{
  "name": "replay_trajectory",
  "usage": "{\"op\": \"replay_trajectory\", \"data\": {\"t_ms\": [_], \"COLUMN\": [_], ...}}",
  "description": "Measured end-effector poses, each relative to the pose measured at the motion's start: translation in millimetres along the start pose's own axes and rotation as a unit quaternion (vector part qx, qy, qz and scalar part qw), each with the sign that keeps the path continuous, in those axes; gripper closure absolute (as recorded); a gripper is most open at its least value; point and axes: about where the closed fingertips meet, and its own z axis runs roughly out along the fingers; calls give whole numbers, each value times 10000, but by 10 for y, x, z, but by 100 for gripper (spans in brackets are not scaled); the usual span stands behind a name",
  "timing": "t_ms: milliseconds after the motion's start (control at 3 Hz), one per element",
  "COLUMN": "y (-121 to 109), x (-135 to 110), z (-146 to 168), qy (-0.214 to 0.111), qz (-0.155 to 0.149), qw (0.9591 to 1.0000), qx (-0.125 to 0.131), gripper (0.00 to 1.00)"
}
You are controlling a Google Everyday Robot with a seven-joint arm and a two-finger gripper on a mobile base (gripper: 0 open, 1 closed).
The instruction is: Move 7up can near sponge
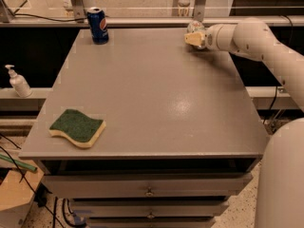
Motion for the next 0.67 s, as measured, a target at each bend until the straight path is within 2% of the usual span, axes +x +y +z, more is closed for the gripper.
{"op": "replay_trajectory", "data": {"t_ms": [333,667], "y": [176,482], "x": [-219,-441], "z": [-86,-137], "qy": [-123,-193], "qz": [-272,-542], "qw": [9992,9950], "qx": [-269,-817], "gripper": [88,100]}}
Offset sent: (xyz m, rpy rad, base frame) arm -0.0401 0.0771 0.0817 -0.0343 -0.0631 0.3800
